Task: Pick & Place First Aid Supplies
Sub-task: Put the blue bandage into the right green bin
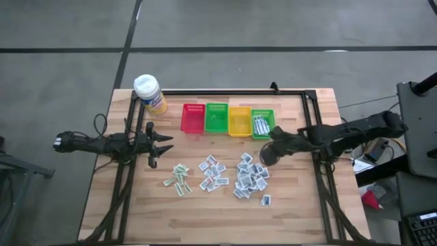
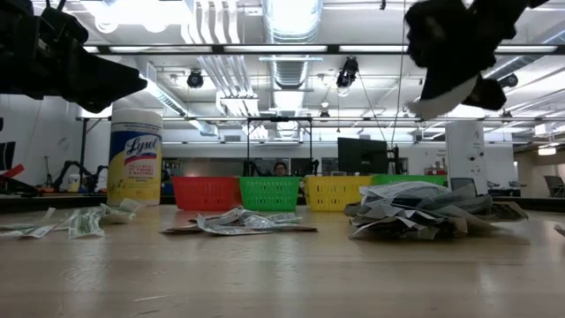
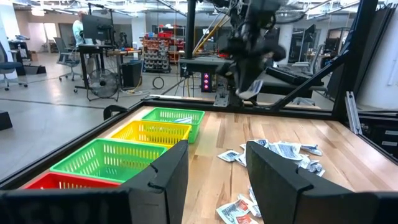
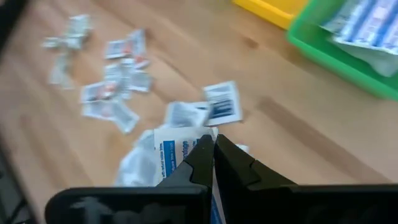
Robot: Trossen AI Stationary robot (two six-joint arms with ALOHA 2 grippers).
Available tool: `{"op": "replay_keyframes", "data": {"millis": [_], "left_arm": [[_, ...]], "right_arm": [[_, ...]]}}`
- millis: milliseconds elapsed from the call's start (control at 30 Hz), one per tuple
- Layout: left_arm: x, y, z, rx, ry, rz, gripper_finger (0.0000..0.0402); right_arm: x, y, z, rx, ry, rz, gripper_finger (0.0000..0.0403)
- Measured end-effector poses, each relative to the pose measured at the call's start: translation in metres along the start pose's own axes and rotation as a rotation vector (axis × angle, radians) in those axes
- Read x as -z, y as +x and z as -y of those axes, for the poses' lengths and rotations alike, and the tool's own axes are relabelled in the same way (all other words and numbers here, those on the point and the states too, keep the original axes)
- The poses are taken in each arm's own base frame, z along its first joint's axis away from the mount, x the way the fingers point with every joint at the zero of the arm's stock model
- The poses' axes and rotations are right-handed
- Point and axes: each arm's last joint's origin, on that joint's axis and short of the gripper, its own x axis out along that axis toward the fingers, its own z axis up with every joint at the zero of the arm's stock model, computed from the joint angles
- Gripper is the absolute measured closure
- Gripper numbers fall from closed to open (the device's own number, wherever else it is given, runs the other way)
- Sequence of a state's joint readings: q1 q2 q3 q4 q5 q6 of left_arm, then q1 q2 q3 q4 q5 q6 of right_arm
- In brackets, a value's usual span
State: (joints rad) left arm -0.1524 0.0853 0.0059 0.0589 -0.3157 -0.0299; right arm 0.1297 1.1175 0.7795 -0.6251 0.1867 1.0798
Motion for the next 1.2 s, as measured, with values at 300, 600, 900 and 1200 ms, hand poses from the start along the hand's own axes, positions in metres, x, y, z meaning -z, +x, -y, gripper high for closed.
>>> {"op": "replay_keyframes", "data": {"millis": [300, 600, 900, 1200], "left_arm": [[0.000, 0.000, 0.000, 0.000, 0.000, 0.000, 0.0243], [0.000, 0.000, 0.000, 0.000, 0.000, 0.000, 0.0243], [0.000, 0.000, 0.000, 0.000, 0.000, 0.000, 0.0243], [0.000, 0.000, 0.000, 0.000, 0.000, 0.000, 0.0243]], "right_arm": [[-0.027, 0.028, 0.018, 0.183, 0.022, 0.051, 0.0394], [-0.064, 0.020, 0.034, 0.310, 0.027, 0.224, 0.0394], [-0.087, 0.023, 0.054, 0.412, 0.123, 0.290, 0.0394], [-0.093, 0.059, 0.061, 0.472, 0.189, 0.253, 0.0394]]}}
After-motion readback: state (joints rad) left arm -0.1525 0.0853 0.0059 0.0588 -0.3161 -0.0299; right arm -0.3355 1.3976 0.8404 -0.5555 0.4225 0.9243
